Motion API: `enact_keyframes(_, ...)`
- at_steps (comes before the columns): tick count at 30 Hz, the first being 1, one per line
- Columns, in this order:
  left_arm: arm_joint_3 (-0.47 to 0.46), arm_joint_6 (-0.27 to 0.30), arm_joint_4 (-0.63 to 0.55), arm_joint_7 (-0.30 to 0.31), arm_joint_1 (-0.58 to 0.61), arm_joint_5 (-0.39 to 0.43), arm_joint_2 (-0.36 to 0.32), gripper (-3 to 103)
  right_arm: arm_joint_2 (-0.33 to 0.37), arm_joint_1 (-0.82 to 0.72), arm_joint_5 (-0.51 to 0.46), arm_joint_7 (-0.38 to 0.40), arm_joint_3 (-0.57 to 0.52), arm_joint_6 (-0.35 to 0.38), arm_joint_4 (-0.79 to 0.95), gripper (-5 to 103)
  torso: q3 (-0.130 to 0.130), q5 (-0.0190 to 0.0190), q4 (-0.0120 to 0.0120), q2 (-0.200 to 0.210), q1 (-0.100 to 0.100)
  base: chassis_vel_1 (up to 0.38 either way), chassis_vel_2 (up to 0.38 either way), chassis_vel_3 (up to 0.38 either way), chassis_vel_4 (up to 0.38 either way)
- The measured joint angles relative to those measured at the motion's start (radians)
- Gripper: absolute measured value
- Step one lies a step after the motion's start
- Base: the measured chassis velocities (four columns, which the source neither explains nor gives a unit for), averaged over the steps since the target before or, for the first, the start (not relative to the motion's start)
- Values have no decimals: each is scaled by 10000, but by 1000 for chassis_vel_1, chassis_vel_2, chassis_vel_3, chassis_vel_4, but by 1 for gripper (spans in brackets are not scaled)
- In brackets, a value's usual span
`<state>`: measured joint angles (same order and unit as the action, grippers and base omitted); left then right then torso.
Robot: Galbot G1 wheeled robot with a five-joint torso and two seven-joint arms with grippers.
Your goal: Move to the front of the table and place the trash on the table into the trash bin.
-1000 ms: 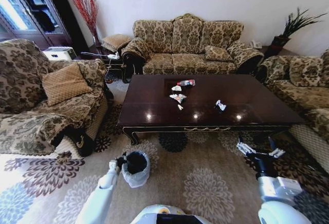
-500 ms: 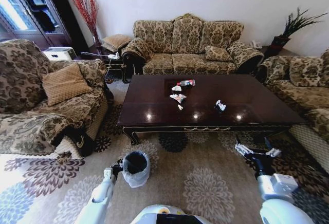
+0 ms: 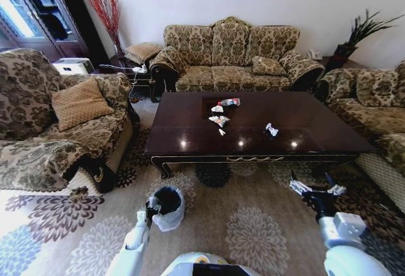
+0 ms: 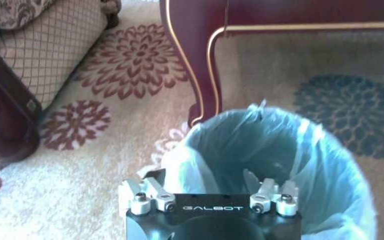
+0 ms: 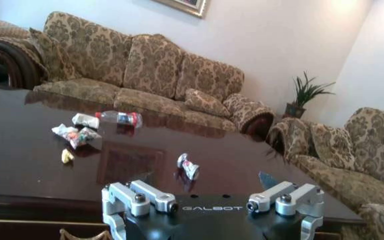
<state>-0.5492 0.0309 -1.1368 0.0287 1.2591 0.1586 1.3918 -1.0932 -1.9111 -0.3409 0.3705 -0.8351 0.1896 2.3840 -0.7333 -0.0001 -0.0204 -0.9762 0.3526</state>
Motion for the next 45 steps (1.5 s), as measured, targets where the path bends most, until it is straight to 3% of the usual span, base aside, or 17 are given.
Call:
enact_keyframes(1,17,-84,273,41,-108,-86,13,86,-53,-23,49,-20,6,-9,0,100,0,1,0,0,0,0,0,0,0)
enact_keyframes(3,34,-153,494,50,-203,-146,19,86,-91,-34,86,-40,9,-22,0,100,0,0,0,0,0,0,0,0,0)
enact_keyframes(6,91,-468,1576,81,-821,-329,31,98,-221,-72,209,-82,3,-103,1,100,0,2,-1,0,0,0,0,0,0)
enact_keyframes(16,68,-803,3561,76,-2453,-721,87,100,-494,-298,339,-162,-282,-259,262,100,0,-1,1,0,1,0,0,0,0)
enact_keyframes(28,93,-275,3963,-281,-2882,-757,205,101,-704,-309,486,-170,-314,-406,280,100,-1,2,-1,1,1,0,0,0,0)
enact_keyframes(32,91,-294,4083,-388,-2890,-1177,190,86,-740,-315,605,-168,-321,-485,310,100,0,1,-1,0,1,0,0,0,0)
enact_keyframes(38,101,-294,4143,-418,-2899,-1213,141,74,-784,-314,794,-250,-351,-629,230,100,0,1,-1,0,1,0,0,0,0)
enact_keyframes(45,100,-295,4185,-461,-2930,-1250,169,51,-815,-225,834,-305,-349,-685,174,100,0,1,-2,0,1,0,0,0,0)
